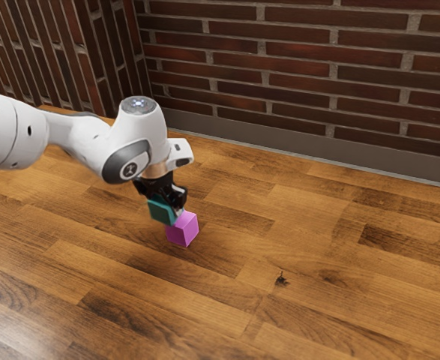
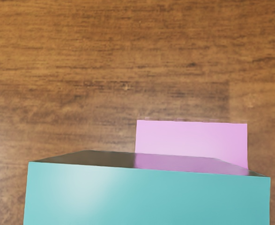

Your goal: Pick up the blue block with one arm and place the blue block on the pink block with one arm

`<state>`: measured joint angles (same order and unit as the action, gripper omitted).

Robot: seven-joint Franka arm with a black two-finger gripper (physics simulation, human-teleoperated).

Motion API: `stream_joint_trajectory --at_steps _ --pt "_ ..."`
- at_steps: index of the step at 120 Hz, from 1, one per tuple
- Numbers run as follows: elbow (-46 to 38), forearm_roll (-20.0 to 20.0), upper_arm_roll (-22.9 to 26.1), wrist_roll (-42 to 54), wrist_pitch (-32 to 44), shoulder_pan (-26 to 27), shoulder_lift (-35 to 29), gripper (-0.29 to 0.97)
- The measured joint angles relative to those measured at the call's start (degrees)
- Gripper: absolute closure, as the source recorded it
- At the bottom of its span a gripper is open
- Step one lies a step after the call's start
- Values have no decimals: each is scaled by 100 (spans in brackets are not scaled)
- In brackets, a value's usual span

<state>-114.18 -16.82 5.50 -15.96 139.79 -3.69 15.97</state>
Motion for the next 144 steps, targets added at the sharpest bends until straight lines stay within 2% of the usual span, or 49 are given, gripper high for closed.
stream_joint_trajectory --at_steps 61,123,144 --pt "391 -4 11 29 -43 24 276 34" --pt "387 48 54 0 -46 57 305 33" --pt "394 125 94 65 -46 48 298 18"
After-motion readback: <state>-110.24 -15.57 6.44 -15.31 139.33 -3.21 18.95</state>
